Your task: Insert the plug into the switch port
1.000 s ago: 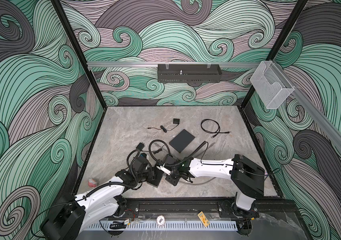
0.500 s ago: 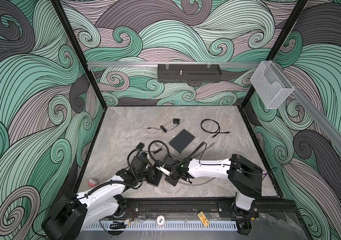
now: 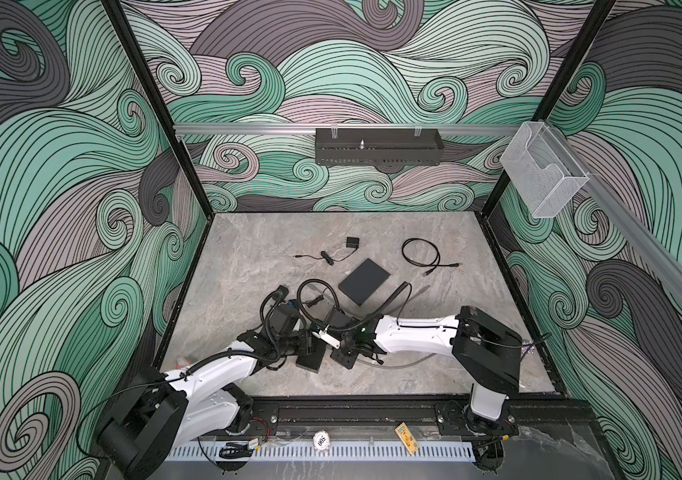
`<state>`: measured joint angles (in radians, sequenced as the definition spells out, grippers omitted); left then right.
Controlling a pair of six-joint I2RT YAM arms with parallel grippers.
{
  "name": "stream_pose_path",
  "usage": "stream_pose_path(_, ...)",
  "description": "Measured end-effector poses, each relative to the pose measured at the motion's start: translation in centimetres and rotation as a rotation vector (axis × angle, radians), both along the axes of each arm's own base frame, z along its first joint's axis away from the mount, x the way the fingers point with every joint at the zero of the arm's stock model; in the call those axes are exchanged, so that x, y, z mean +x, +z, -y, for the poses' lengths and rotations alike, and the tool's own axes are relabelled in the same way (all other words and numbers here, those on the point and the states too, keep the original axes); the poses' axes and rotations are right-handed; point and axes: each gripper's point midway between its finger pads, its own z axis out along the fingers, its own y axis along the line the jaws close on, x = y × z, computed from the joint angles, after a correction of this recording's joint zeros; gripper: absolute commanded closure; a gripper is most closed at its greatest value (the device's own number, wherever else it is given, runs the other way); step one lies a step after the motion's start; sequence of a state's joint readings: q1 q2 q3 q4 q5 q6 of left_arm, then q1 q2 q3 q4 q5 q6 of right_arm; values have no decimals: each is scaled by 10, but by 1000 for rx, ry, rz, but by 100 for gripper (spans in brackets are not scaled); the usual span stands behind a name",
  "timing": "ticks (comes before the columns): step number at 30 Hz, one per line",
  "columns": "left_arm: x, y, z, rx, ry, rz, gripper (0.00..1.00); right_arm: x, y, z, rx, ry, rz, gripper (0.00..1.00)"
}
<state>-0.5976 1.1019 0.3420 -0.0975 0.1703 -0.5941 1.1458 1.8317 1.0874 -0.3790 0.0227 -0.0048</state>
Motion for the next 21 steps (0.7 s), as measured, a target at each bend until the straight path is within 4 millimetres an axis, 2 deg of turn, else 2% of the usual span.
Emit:
stream_pose_path(10,-9,-1,1,-42,-30,15,49,-4,-2,0,-3,54,5,100)
stream_pose_path(12,-10,-2,2,-55,-35,19,51,-5,-2,1,-1,62,10,100)
stream_pose_path(18,-9,1,0,-105,-24,36,69,-7,-2,5,10,79,7,100)
stream_pose_path(21,-9,2,-1,-139,-17,33,71,-9,-2,7,31,87,-3,100)
